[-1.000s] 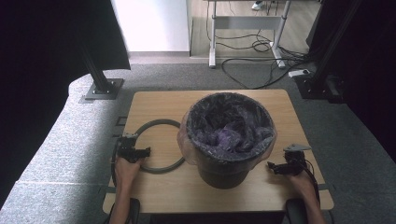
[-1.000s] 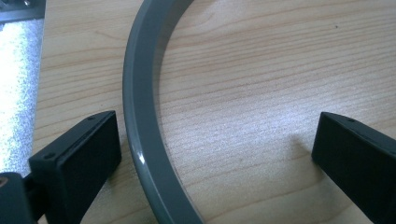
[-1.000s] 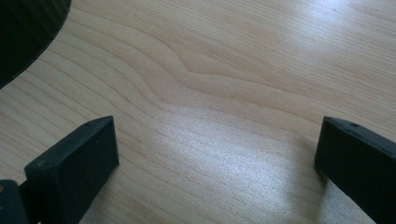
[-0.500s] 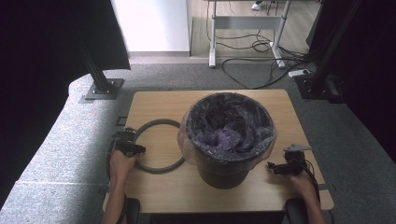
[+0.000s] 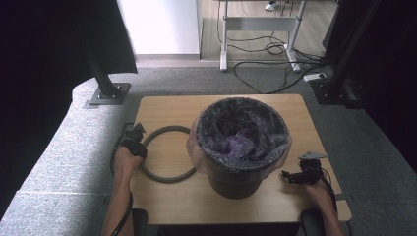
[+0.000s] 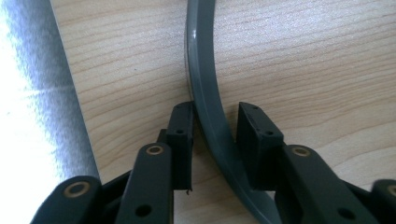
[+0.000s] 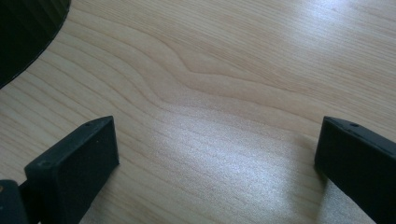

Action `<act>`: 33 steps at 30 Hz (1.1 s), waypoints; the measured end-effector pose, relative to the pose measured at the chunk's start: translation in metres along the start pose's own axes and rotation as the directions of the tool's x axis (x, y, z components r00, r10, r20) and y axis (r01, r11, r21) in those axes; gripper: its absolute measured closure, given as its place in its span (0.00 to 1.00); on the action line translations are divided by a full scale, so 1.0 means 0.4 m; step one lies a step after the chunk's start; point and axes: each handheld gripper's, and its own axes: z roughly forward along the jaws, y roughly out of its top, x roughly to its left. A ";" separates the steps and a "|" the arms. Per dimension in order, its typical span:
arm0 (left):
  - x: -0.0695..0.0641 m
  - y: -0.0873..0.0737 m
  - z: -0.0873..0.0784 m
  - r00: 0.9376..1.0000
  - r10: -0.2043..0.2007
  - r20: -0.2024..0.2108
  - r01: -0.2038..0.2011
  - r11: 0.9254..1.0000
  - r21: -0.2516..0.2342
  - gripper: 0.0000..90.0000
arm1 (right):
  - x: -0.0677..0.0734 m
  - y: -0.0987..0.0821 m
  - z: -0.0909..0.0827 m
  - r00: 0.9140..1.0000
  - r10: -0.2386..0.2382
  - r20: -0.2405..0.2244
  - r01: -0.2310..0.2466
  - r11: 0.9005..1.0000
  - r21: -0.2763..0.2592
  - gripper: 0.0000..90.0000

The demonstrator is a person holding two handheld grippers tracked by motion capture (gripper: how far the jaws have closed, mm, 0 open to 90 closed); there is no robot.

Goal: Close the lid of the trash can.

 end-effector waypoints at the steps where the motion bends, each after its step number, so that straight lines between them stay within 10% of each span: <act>1: -0.002 0.005 0.000 1.000 -0.004 0.000 0.004 1.000 0.015 0.79 | 0.000 0.000 0.000 1.000 0.000 0.000 0.000 1.000 0.000 0.00; 14: 0.015 0.027 -0.012 0.999 -0.036 0.031 0.034 0.998 0.059 0.88 | 0.000 0.000 0.000 1.000 0.000 0.000 0.000 1.000 0.000 0.00; 33: 0.097 0.022 -0.152 0.990 -0.040 0.136 0.029 0.996 0.087 0.88 | 0.000 0.000 0.000 1.000 0.000 0.000 0.000 1.000 0.000 0.00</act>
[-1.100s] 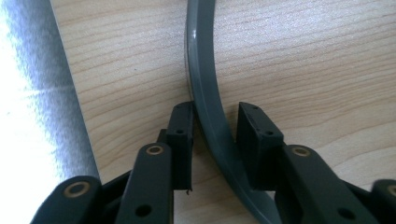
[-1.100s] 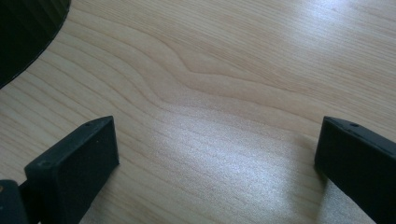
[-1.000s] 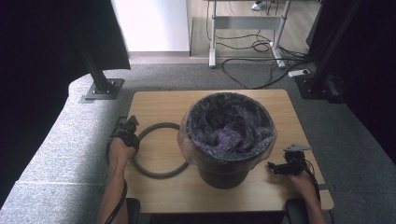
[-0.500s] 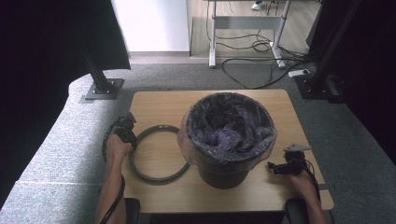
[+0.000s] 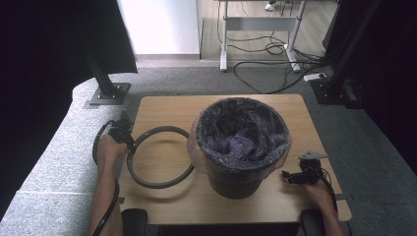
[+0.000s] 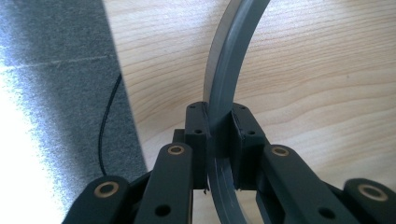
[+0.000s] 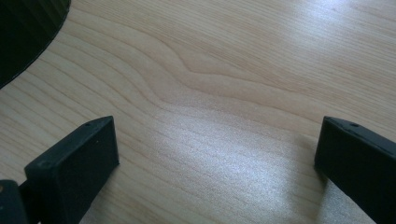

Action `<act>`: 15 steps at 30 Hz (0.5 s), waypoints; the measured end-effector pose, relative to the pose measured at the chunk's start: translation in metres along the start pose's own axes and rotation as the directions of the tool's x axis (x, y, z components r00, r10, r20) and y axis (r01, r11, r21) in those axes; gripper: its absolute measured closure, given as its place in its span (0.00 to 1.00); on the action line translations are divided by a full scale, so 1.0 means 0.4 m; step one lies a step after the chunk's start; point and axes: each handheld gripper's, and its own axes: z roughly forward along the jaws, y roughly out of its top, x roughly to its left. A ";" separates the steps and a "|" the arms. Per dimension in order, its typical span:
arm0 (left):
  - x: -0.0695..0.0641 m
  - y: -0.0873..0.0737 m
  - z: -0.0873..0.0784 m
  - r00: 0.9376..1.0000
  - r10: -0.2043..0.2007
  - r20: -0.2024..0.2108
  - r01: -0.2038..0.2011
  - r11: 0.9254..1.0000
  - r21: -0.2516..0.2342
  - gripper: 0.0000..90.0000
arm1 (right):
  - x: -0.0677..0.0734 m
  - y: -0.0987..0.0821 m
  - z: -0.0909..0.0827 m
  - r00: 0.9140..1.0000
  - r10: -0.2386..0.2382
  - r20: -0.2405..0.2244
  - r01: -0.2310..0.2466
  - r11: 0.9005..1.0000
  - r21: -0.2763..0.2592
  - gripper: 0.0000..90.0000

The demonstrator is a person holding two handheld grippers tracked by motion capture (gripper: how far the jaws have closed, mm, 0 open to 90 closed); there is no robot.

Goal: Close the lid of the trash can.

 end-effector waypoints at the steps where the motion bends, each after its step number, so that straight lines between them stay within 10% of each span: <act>1: 0.002 0.000 -0.011 1.000 0.001 0.000 -0.001 1.000 -0.001 0.88 | 0.000 0.000 0.000 1.000 0.000 0.000 0.000 1.000 0.000 0.00; 15: 0.016 0.004 -0.149 1.000 0.001 0.001 -0.001 1.000 -0.002 0.88 | 0.000 0.000 0.000 1.000 0.002 -0.001 -0.002 1.000 0.001 0.00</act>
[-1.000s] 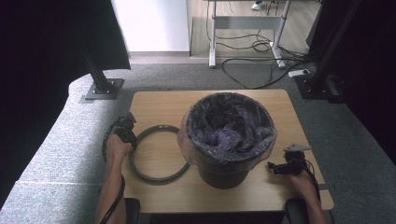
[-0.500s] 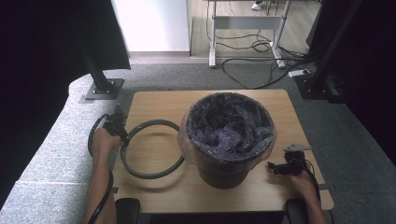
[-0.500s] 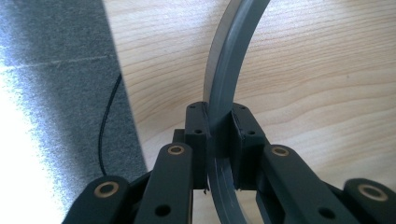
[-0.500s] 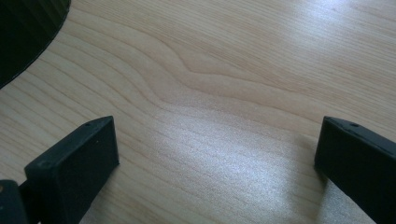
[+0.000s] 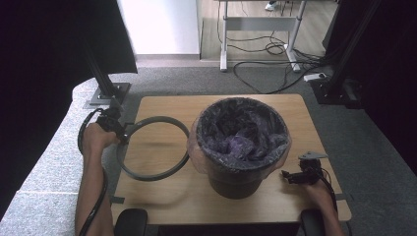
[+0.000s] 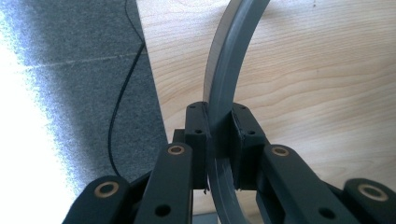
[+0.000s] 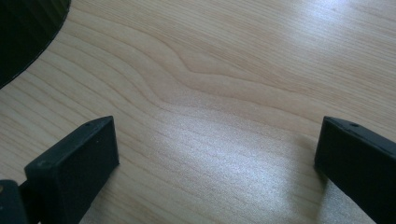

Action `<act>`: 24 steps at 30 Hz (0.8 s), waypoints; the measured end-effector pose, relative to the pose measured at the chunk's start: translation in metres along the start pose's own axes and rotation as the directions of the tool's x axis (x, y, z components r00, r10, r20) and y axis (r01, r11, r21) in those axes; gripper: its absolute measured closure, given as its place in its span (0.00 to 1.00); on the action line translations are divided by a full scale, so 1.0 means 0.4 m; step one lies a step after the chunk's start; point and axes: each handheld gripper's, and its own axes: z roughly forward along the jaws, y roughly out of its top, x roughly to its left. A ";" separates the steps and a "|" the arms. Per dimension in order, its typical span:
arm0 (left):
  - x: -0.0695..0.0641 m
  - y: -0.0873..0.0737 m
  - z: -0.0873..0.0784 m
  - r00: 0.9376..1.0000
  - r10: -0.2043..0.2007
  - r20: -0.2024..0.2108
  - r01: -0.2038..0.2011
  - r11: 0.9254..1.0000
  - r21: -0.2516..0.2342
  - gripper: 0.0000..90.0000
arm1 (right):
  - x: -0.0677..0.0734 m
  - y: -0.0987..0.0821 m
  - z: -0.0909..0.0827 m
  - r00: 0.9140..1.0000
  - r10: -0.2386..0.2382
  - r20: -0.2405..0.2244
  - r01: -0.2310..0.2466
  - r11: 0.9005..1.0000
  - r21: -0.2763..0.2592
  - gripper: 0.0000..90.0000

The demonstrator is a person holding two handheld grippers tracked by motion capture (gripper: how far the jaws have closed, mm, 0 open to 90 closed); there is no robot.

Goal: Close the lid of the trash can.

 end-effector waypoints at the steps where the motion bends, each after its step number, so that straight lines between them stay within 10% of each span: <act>1: 0.002 0.000 -0.008 1.000 -0.002 0.001 0.002 1.000 -0.001 0.88 | 0.000 0.000 0.000 1.000 0.000 0.000 0.000 1.000 0.000 0.00; 24: -0.016 0.025 -0.217 1.000 0.005 -0.028 -0.006 1.000 -0.029 0.88 | 0.000 0.000 0.000 1.000 0.001 0.000 -0.001 1.000 0.000 0.00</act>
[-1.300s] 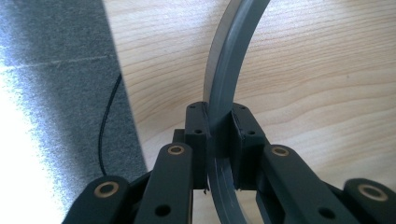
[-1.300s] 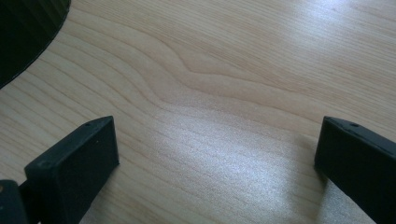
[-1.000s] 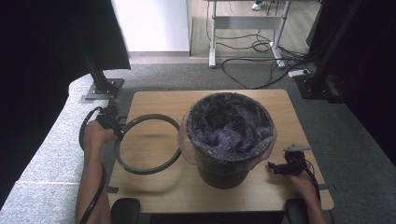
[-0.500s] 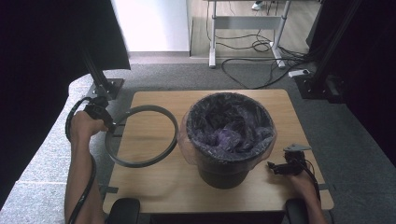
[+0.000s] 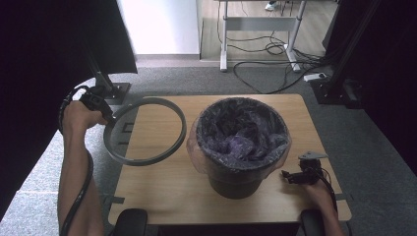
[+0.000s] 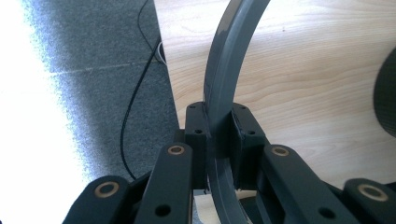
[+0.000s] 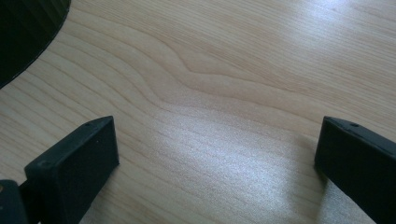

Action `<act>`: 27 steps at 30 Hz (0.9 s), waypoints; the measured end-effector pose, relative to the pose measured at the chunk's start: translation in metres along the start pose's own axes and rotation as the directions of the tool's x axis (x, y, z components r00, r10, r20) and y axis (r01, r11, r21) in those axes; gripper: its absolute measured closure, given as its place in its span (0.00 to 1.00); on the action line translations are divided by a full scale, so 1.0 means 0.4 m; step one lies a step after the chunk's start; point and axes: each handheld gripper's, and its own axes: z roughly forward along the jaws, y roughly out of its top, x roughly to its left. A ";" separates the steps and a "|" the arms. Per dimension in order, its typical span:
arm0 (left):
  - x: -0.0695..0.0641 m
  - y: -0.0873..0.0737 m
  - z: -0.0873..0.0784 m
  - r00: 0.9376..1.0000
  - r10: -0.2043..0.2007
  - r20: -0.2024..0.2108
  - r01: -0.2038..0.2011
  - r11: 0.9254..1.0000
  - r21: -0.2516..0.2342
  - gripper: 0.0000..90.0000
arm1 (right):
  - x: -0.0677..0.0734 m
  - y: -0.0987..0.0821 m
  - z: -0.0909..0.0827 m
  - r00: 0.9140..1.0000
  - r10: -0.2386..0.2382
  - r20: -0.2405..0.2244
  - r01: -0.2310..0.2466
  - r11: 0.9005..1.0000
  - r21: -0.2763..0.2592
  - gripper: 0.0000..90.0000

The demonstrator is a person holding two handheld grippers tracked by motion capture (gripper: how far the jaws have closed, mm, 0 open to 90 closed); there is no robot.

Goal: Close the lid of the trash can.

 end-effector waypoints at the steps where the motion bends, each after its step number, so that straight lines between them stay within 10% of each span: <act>1: -0.001 0.002 -0.008 1.000 0.004 -0.004 -0.004 1.000 0.000 0.88 | 0.000 0.000 0.000 1.000 0.001 0.000 -0.001 1.000 0.000 0.00; 15: -0.039 0.008 -0.110 0.999 0.040 0.013 -0.040 0.998 -0.039 0.88 | 0.000 0.000 0.000 1.000 0.000 0.001 0.000 1.000 -0.001 0.00; 27: -0.146 0.043 -0.140 0.990 0.132 0.048 -0.129 0.990 -0.057 0.88 | 0.000 0.000 0.000 1.000 0.000 0.000 0.000 1.000 0.001 0.00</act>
